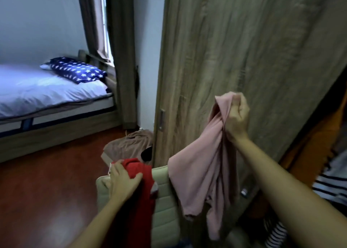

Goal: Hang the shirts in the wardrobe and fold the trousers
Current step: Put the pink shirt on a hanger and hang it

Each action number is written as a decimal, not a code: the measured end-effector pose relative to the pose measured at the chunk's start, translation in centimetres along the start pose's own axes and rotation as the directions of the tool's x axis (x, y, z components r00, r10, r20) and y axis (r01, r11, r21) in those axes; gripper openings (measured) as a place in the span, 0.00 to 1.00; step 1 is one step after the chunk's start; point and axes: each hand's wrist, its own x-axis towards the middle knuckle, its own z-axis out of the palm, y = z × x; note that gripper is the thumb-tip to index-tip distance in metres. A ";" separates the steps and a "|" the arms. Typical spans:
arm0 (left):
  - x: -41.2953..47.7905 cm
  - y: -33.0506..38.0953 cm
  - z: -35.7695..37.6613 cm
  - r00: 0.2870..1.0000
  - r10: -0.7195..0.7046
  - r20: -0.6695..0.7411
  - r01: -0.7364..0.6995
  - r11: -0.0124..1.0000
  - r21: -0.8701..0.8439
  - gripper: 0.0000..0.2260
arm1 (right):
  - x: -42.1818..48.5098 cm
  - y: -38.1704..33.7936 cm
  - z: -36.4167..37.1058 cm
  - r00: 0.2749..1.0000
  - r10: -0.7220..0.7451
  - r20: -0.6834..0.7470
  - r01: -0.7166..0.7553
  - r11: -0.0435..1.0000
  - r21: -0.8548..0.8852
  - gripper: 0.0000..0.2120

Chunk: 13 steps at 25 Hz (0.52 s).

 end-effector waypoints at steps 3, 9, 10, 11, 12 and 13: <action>-0.9 8.5 -1.0 0.944 0.321 -0.071 -0.323 0.864 -0.387 0.38 | 3.7 -4.2 -3.1 0.999 -0.034 -0.035 0.037 0.996 0.077 0.13; -3.2 22.9 -3.1 0.744 0.666 0.059 -0.437 0.551 -0.711 0.46 | 5.4 -8.8 -9.8 0.983 0.007 0.182 -0.040 0.984 0.176 0.19; -3.5 24.3 -2.9 0.690 0.712 0.126 -0.451 0.560 -0.695 0.46 | 5.1 -9.0 -10.9 0.981 0.019 0.193 -0.055 0.983 0.178 0.21; -3.9 25.2 -2.5 0.641 0.742 0.197 -0.458 0.576 -0.678 0.42 | 4.9 -8.8 -12.0 0.981 0.044 0.187 -0.074 0.984 0.160 0.21; -4.4 25.9 -2.2 0.618 0.749 0.237 -0.459 0.589 -0.665 0.33 | 4.7 -8.6 -13.0 0.981 0.068 0.182 -0.092 0.987 0.130 0.18; -4.9 26.2 -2.0 0.631 0.737 0.241 -0.463 0.608 -0.645 0.23 | 4.6 -8.2 -14.2 0.979 0.094 0.179 -0.109 0.991 0.077 0.16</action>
